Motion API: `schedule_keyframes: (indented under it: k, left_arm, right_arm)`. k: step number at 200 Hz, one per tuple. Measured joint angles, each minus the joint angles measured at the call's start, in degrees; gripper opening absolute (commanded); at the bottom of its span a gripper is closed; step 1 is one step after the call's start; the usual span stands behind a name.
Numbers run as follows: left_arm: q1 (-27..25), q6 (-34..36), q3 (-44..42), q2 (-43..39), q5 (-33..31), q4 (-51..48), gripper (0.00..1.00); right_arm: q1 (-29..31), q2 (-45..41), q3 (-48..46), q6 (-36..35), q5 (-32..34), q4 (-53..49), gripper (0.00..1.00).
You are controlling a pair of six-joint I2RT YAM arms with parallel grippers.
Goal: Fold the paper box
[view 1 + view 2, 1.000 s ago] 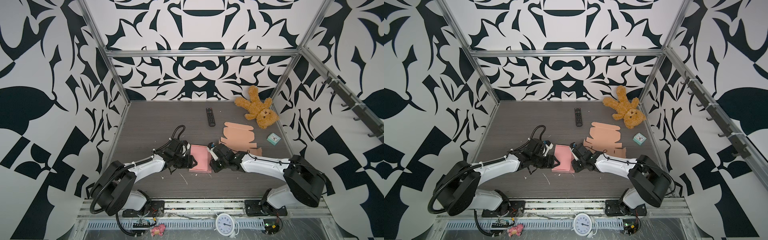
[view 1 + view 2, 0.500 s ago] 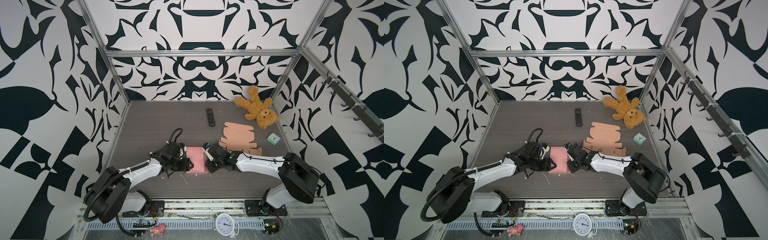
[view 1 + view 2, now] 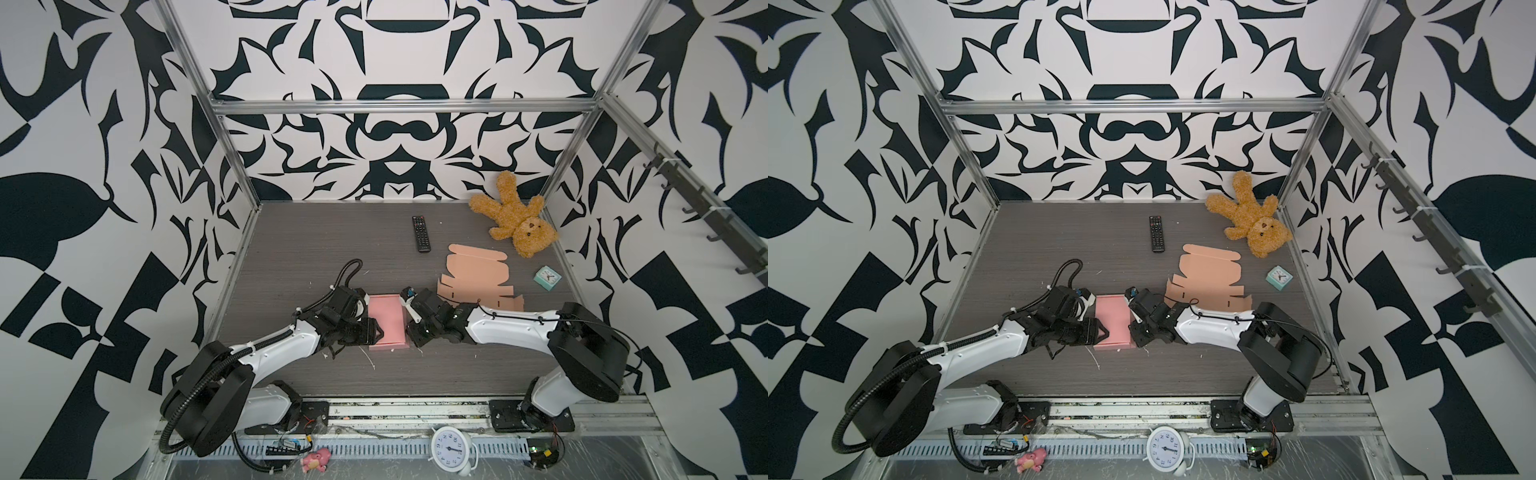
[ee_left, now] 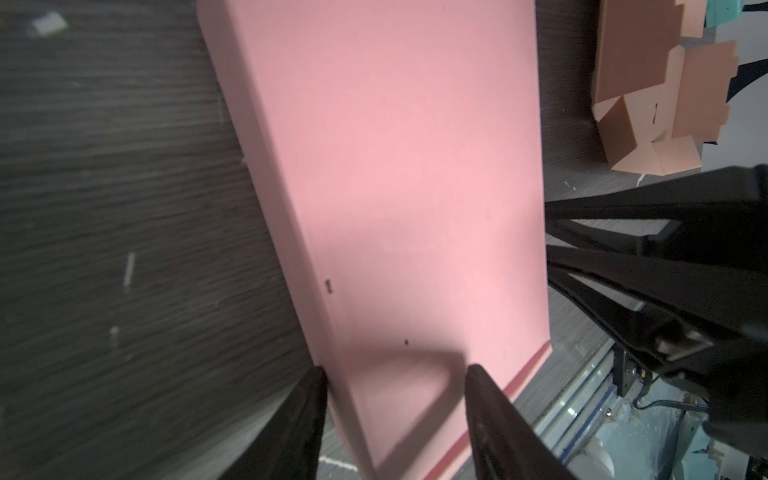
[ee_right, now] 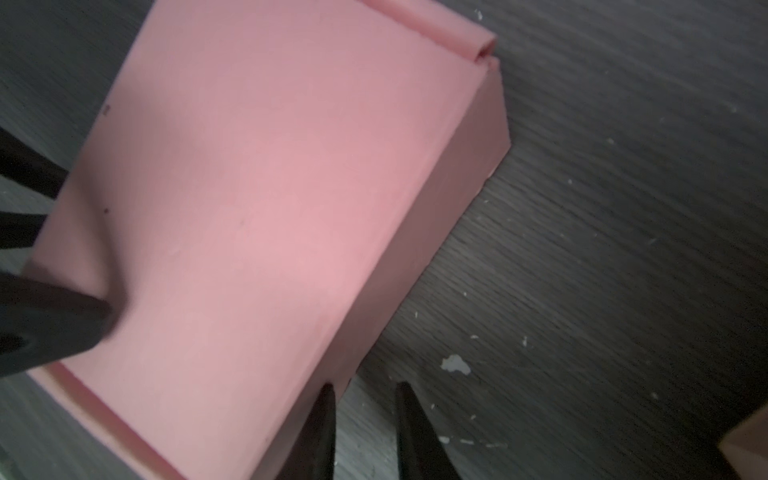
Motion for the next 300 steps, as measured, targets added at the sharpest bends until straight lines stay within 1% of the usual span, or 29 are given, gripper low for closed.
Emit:
schedule_keyframes:
  k: [43, 73, 81, 112, 131, 146, 211, 300]
  left_arm:
    - [0.0, -0.2, -0.4, -0.2, -0.3, 0.1, 0.55]
    - [0.0, -1.0, -2.7, -2.8, -0.5, 1.0, 0.55]
    - [0.0, -1.2, -3.4, -3.6, -0.5, 1.1, 0.56]
    - [0.1, -1.9, -4.6, -5.1, -0.4, 1.6, 0.69]
    - [0.0, -2.4, -4.6, -5.6, -0.3, 1.6, 0.74]
    - [0.0, -2.6, -4.6, -6.3, -0.3, 1.5, 0.75]
    - [0.0, -3.1, -5.4, -10.5, -0.5, -0.4, 0.76]
    - [-0.3, -4.8, -7.2, -10.8, -0.2, -0.9, 0.7]
  right_arm:
    - [0.3, 0.0, 0.0, 0.5, 0.0, 0.1, 0.27]
    - [0.5, 0.0, -0.2, 0.5, 0.2, 0.9, 0.27]
    - [0.7, 0.0, -0.6, 0.5, 0.3, 1.6, 0.27]
    - [1.4, -0.7, -2.5, 0.5, 0.2, 2.6, 0.29]
    - [1.5, -0.9, -3.2, 0.5, 0.2, 2.5, 0.35]
    - [1.5, -1.0, -3.4, 0.7, 0.2, 2.6, 0.37]
    - [1.5, -4.0, -4.0, 1.3, 0.2, 2.6, 0.38]
    - [1.5, -3.2, -5.4, 2.4, -0.1, 2.9, 0.36]
